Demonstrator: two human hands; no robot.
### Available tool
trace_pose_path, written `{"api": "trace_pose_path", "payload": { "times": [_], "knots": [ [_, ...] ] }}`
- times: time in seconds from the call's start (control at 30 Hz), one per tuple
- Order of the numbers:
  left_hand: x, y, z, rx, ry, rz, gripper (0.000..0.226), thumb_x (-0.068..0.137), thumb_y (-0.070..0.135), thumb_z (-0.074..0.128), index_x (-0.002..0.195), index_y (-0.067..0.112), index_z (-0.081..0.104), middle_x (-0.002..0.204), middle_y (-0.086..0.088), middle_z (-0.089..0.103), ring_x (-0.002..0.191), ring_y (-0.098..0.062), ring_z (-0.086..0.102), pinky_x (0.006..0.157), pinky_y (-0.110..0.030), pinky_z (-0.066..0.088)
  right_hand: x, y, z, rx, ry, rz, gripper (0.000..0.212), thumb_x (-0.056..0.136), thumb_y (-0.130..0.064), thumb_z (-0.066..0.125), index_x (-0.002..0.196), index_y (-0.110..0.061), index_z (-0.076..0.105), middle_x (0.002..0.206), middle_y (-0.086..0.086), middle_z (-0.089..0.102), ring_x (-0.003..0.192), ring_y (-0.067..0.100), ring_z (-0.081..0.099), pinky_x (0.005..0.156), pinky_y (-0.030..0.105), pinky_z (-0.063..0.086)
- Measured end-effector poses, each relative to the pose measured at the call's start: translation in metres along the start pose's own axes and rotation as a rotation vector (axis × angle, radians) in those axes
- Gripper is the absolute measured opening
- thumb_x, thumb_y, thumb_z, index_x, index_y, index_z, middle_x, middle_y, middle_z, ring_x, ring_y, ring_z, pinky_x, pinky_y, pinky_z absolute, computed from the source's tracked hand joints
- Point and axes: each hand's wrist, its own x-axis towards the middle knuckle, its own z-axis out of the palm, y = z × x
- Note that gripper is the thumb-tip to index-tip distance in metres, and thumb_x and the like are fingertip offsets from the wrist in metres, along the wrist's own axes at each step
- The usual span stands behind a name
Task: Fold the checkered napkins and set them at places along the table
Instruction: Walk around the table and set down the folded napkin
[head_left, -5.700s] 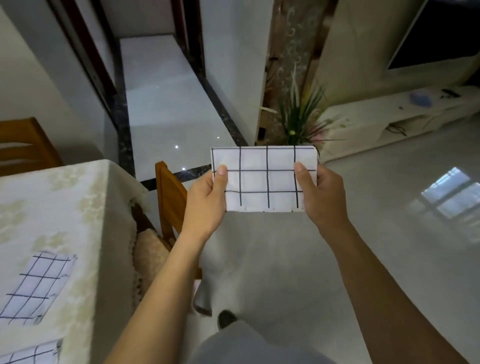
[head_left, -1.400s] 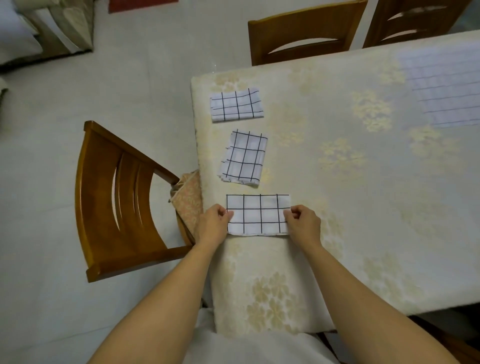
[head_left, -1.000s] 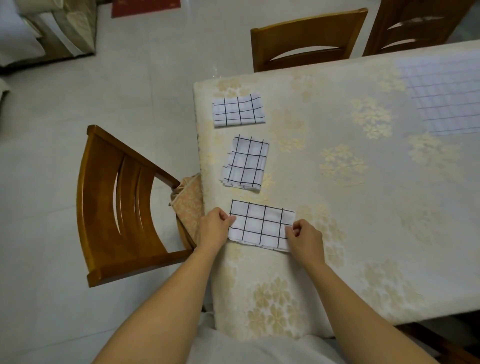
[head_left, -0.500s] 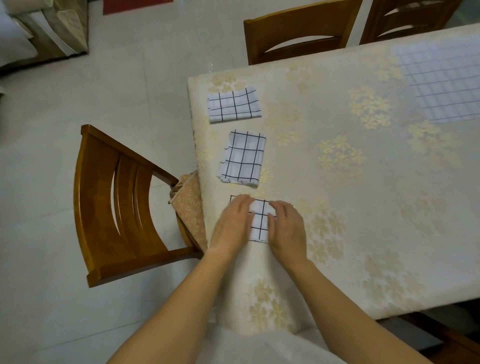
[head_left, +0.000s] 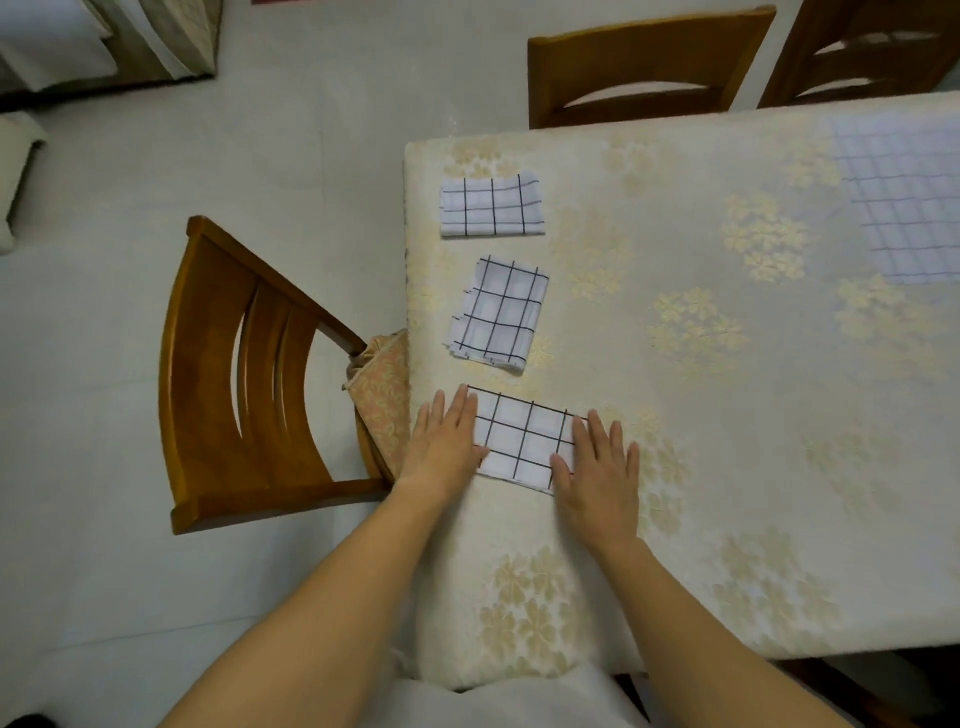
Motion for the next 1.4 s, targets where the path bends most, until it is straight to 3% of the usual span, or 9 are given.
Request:
{"api": "trace_pose_path", "payload": {
  "times": [0.07,0.13,0.23,0.4,0.6,0.8,1.03,1.2,1.4],
  "knots": [
    [-0.014,-0.006,-0.02,0.013,0.072,0.03,0.064,0.106,0.038,0.042,0.161,0.015,0.018,0.169,-0.006,0.016,0.156,-0.028,0.008,0.127,-0.045,0.007,0.002,-0.015,-0.017,0.088,0.055,0.032,0.059,0.105,-0.053,0.032,0.15,-0.016,0.043,0.16,0.003,0.036,0.153,0.027,0.018,0.125,0.045,-0.001],
    [-0.034,-0.016,-0.041,-0.073,0.207,0.036,0.047,0.104,0.038,0.05,0.148,0.022,0.045,0.15,0.0,0.05,0.141,-0.021,0.04,0.12,-0.041,0.029,0.002,-0.042,-0.033,0.197,0.164,-0.037,0.049,0.102,-0.05,0.043,0.129,-0.014,0.062,0.132,0.006,0.062,0.129,0.03,0.051,0.117,0.047,0.029],
    [-0.076,-0.049,-0.079,-0.236,0.403,0.019,0.031,0.1,0.044,0.055,0.127,0.029,0.061,0.119,0.009,0.067,0.107,-0.011,0.062,0.095,-0.035,0.052,0.0,-0.105,-0.06,0.314,0.239,-0.155,0.027,0.101,-0.035,0.056,0.112,-0.014,0.069,0.109,0.003,0.07,0.102,0.024,0.063,0.092,0.039,0.048],
    [-0.182,-0.155,-0.125,-0.27,0.623,-0.124,0.023,0.1,0.043,0.057,0.111,0.027,0.069,0.105,0.009,0.068,0.096,-0.013,0.064,0.076,-0.03,0.053,-0.037,-0.247,-0.093,0.376,0.33,-0.381,0.025,0.104,-0.031,0.051,0.095,-0.016,0.07,0.087,-0.002,0.068,0.079,0.016,0.062,0.069,0.028,0.045],
    [-0.32,-0.313,-0.138,-0.405,0.801,-0.294,0.023,0.1,0.04,0.058,0.115,0.027,0.07,0.114,0.011,0.069,0.105,-0.014,0.063,0.09,-0.036,0.051,-0.099,-0.43,-0.071,0.431,0.353,-0.643,0.031,0.103,-0.036,0.047,0.089,-0.017,0.067,0.082,-0.002,0.064,0.075,0.017,0.059,0.07,0.037,0.048],
    [-0.409,-0.412,-0.133,-0.437,0.925,-0.483,0.016,0.099,0.04,0.059,0.109,0.032,0.068,0.104,0.021,0.065,0.097,-0.008,0.062,0.084,-0.035,0.05,-0.138,-0.569,-0.057,0.394,0.216,-0.804,0.025,0.103,-0.035,0.051,0.1,-0.02,0.07,0.093,-0.006,0.07,0.081,0.013,0.064,0.072,0.038,0.056],
    [-0.385,-0.484,-0.151,-0.445,0.929,-0.455,0.008,0.1,0.033,0.06,0.103,0.031,0.067,0.097,0.022,0.06,0.093,-0.007,0.06,0.08,-0.032,0.048,-0.103,-0.627,-0.053,0.367,0.197,-0.767,0.024,0.104,-0.035,0.051,0.108,-0.02,0.07,0.101,-0.007,0.072,0.088,0.011,0.066,0.076,0.026,0.054],
    [-0.332,-0.543,-0.181,-0.4,0.846,-0.406,0.009,0.099,0.034,0.06,0.104,0.032,0.067,0.099,0.023,0.062,0.098,-0.007,0.061,0.094,-0.043,0.052,-0.042,-0.68,-0.022,0.369,0.191,-0.715,0.022,0.102,-0.036,0.051,0.102,-0.024,0.07,0.096,-0.007,0.071,0.083,0.014,0.066,0.075,0.038,0.056],
    [-0.258,-0.627,-0.279,-0.282,0.835,-0.388,0.007,0.099,0.037,0.06,0.102,0.035,0.066,0.097,0.023,0.061,0.098,-0.01,0.062,0.089,-0.041,0.052,0.056,-0.78,-0.033,0.465,0.143,-0.698,0.02,0.101,-0.039,0.051,0.101,-0.029,0.068,0.095,-0.01,0.07,0.086,0.016,0.066,0.075,0.038,0.055]
  ]
}}
